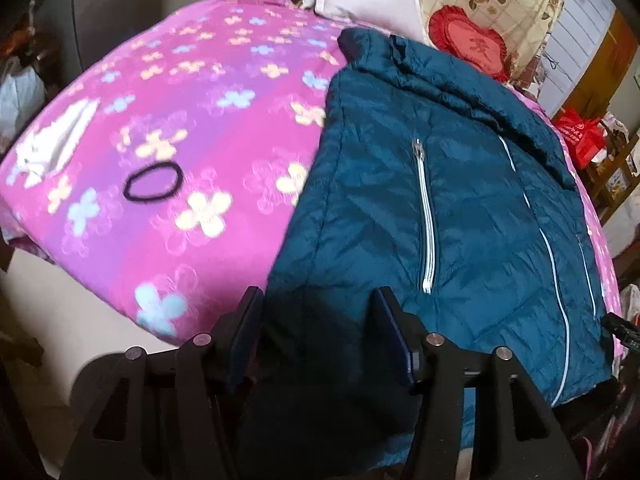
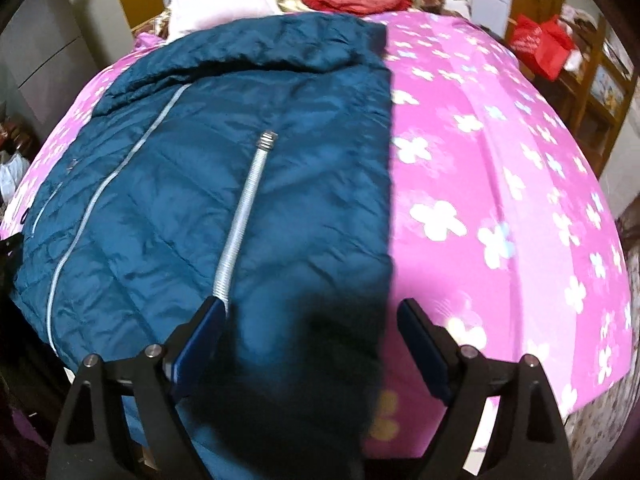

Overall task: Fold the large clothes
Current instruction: 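Grasp the jacket hem with both grippers, then lift the hem with both grippers and fold it toward the collar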

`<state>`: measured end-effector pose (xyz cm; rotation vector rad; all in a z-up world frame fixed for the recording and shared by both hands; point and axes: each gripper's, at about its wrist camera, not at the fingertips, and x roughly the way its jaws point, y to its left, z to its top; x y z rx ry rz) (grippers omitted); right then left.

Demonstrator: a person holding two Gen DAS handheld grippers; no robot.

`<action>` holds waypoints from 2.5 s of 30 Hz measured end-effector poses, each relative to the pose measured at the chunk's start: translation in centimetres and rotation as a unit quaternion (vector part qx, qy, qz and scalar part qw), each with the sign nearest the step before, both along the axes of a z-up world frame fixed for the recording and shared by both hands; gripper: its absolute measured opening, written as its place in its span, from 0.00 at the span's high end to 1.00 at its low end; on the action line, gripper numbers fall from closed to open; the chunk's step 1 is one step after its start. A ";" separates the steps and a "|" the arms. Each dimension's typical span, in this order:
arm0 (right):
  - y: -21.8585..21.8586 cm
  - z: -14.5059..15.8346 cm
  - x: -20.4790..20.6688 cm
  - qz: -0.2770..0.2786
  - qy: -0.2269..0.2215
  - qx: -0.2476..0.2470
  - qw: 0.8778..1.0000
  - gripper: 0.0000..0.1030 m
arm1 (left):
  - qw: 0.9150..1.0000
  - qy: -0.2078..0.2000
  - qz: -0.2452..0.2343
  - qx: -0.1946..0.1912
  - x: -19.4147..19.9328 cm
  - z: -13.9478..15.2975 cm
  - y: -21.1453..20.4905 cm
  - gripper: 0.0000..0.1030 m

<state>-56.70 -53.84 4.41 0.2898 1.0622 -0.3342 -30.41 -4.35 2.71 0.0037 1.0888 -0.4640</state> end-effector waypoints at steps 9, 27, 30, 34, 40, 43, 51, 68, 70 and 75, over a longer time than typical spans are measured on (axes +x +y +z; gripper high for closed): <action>-1.2 -1.8 -3.0 0.001 0.001 0.092 0.996 0.12 | 1.000 0.002 -0.022 0.010 -0.8 -0.1 -0.5 0.53; 1.6 3.9 -1.8 0.085 -0.123 0.102 0.983 0.82 | 0.996 -0.070 -0.047 -0.013 -0.5 6.3 -1.6 1.00; 0.3 6.9 -1.1 0.081 -0.170 0.098 0.977 0.82 | 0.994 -0.093 -0.033 -0.036 1.1 8.7 -1.8 1.00; -1.0 9.8 1.8 0.072 -0.201 0.066 0.975 0.83 | 0.992 -0.110 -0.016 -0.052 3.8 10.9 -3.2 1.00; -4.1 12.5 7.9 0.050 -0.223 0.047 0.972 0.83 | 0.990 -0.120 0.011 -0.077 10.4 13.4 -6.6 1.00; -6.3 13.2 11.2 0.031 -0.230 0.044 0.972 0.83 | 0.989 -0.128 0.024 -0.071 13.8 14.0 -8.9 1.00; -13.2 12.6 21.8 -0.019 -0.213 0.030 0.977 0.83 | 0.988 -0.126 0.063 -0.065 24.0 13.3 -15.5 1.00; -21.8 1.0 36.3 -0.142 -0.175 0.067 0.972 0.79 | 0.978 -0.106 0.084 -0.158 32.7 10.0 -16.1 0.56; -22.0 0.9 36.6 -0.146 -0.173 0.075 0.971 0.75 | 0.977 -0.116 0.078 -0.162 31.4 11.2 -15.0 0.56; -22.5 3.0 34.9 -0.133 -0.234 0.145 0.952 0.13 | 0.981 -0.130 0.040 -0.139 27.6 11.2 -15.6 0.56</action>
